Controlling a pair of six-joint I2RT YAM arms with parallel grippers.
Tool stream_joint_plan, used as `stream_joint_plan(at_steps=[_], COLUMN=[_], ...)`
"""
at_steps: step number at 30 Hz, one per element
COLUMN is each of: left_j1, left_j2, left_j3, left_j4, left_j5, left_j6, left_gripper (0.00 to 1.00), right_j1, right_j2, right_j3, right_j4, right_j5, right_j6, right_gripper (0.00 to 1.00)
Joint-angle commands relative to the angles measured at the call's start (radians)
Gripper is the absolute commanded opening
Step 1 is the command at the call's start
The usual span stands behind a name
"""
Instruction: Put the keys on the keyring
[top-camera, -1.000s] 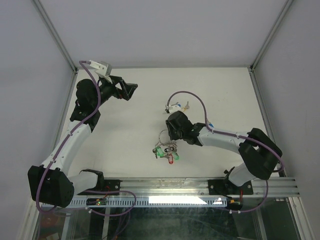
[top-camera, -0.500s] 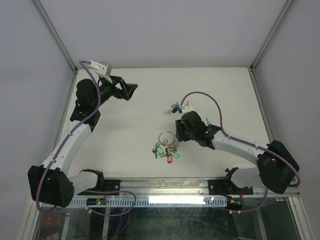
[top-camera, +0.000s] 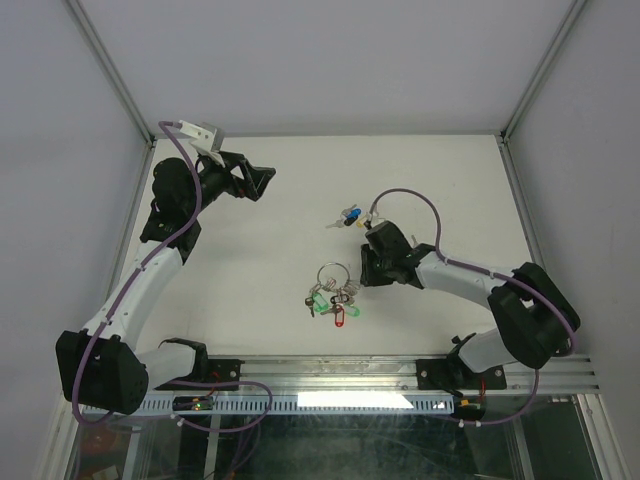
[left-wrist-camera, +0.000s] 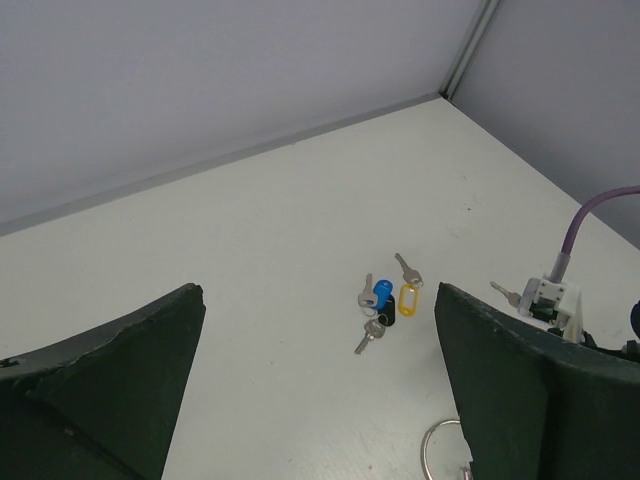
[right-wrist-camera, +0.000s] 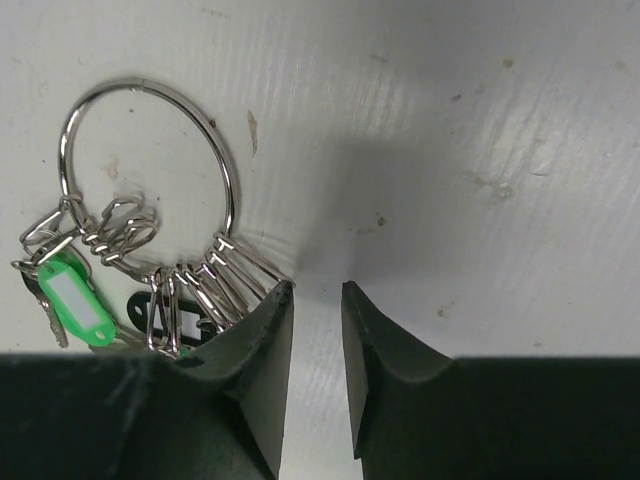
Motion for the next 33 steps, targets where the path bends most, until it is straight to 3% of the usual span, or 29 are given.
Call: stream_joint_plan(at_steps=[1, 15, 33], left_j1=[-0.003, -0.003, -0.002], left_j2=[-0.004, -0.002, 0.004], left_j3=[0.019, 0.018, 0.014], left_j4=[0.020, 0.024, 0.029], left_j5=[-0.001, 0.009, 0.021], left_j6=[0.015, 0.014, 0.010], left_gripper=[0.96, 0.96, 0.96], right_j1=[-0.002, -0.006, -0.006], right_j2=[0.012, -0.013, 0.096], right_j3=[0.046, 0.038, 0.081], right_j4=[0.009, 0.055, 0.073], right_j5=[-0.049, -0.067, -0.112], right_j6=[0.006, -0.030, -0.090], right_gripper=[0.28, 0.32, 0.30])
